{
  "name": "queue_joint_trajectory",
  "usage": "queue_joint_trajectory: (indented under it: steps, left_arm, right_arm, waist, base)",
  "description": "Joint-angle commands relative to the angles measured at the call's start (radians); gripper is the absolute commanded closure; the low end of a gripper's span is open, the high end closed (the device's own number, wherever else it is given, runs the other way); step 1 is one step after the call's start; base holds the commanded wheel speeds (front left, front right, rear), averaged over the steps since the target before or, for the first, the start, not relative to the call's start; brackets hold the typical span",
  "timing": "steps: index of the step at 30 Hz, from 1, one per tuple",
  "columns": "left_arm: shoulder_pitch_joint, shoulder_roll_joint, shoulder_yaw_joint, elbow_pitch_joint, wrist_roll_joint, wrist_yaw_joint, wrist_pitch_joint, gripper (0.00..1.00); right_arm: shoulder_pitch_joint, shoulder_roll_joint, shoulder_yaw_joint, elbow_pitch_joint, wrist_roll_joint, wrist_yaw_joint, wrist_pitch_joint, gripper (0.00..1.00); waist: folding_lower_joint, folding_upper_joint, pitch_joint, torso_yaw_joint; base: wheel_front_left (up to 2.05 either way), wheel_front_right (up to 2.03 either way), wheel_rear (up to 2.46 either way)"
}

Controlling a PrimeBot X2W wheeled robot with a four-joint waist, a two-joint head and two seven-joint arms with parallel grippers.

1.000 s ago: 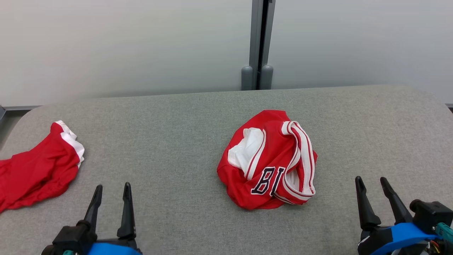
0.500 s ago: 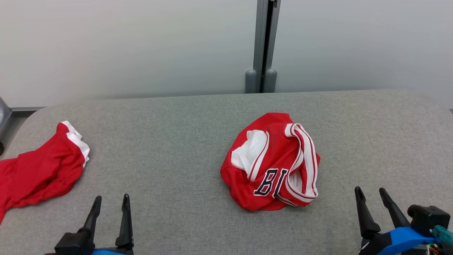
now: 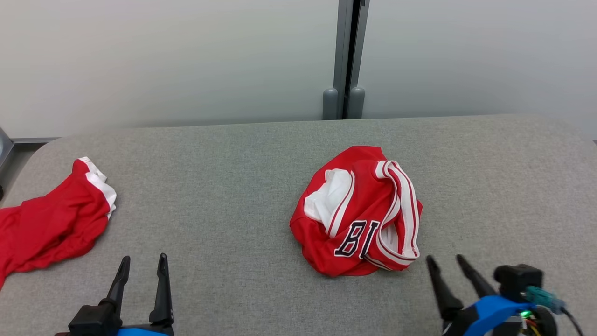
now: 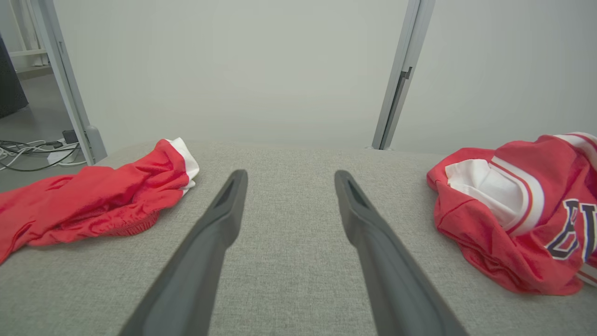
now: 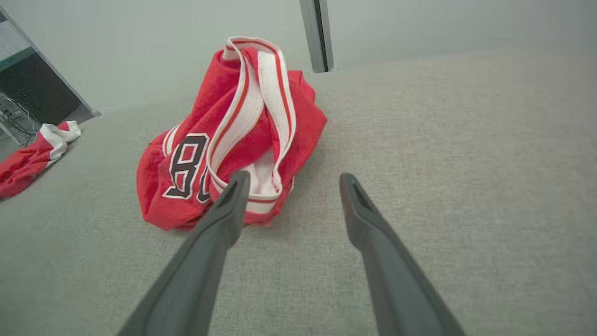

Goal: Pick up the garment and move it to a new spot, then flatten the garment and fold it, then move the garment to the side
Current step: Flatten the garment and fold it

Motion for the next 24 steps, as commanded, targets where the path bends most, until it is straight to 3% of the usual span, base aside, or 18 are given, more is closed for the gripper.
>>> queue_joint_trajectory:
  steps: [1,7,18,19,20,24]
  left_arm:
    - [-0.016,0.0,0.0,0.001,0.002,-0.006,-0.003,0.0]
    - [-0.032,0.002,-0.011,0.011,0.005,-0.014,-0.003,0.0]
    - [-0.061,0.006,-0.029,0.013,0.021,-0.017,-0.003,0.0]
    - [-0.063,0.005,-0.031,0.013,0.022,-0.017,-0.003,0.0]
    - [-0.065,0.005,-0.032,0.014,0.022,-0.018,-0.003,0.0]
    - [-0.062,0.003,-0.033,0.015,0.02,-0.02,-0.003,0.0]
  right_arm:
    - [-0.019,-0.004,0.021,0.019,0.007,0.0,0.02,0.0]
    - [-0.092,-0.004,0.09,0.154,0.043,0.0,0.064,0.0]
    - [-0.269,-0.004,0.166,0.386,0.069,0.0,-0.034,0.0]
    - [-0.28,-0.004,0.172,0.397,0.071,0.0,-0.049,0.59]
    - [-0.288,-0.004,0.177,0.409,0.068,0.0,-0.064,1.0]
    - [-0.312,-0.004,0.186,0.433,0.075,0.0,-0.108,1.0]
  waist:
    - [0.0001,0.0,0.003,0.002]
    - [0.0001,0.0,0.021,0.014]
    - [0.0001,0.0,0.057,0.031]
    - [0.0001,0.0,0.057,0.032]
    - [0.0001,0.0,0.057,0.033]
    - [0.0001,0.0,0.051,0.032]
  base:
    - [0.0,0.0,0.0]
    - [0.0,0.0,0.0]
    - [0.0,0.0,0.0]
    - [0.0,0.0,0.0]
    - [0.0,0.0,0.0]
    - [0.0,0.0,0.0]
